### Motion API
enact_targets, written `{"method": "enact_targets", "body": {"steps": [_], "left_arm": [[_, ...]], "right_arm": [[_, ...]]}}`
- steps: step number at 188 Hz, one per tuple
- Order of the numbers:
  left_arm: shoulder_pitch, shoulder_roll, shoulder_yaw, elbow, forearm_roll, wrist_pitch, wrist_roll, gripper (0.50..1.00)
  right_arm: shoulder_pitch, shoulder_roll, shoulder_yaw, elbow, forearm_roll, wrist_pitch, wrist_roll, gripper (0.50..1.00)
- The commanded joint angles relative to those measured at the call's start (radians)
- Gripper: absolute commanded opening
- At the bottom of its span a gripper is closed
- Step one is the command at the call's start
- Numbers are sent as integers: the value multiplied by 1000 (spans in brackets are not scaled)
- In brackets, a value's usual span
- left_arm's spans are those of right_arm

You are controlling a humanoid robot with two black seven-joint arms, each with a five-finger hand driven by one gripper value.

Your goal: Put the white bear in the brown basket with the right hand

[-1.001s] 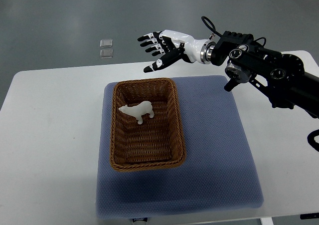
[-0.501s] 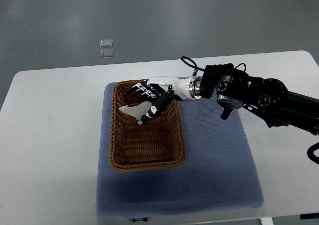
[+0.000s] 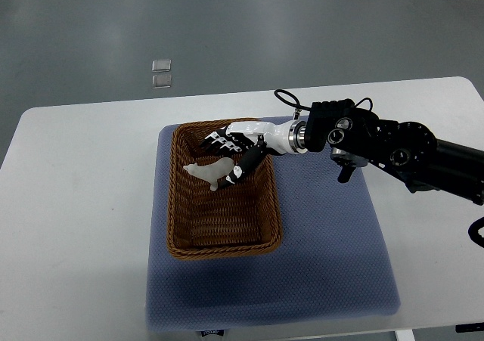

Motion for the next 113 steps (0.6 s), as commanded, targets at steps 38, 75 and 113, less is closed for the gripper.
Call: {"method": "enact_targets", "body": {"steps": [38, 75, 113], "left_arm": [[0, 0, 0, -1, 0, 0, 0, 1000], [0, 0, 0, -1, 0, 0, 0, 1000], [0, 0, 0, -3, 0, 0, 0, 1000]], "right_arm": [[-15, -79, 185, -10, 20, -38, 6, 881], [-177, -68, 557, -44, 91, -104, 11, 893], [-346, 26, 837, -72, 254, -133, 97, 893]]}}
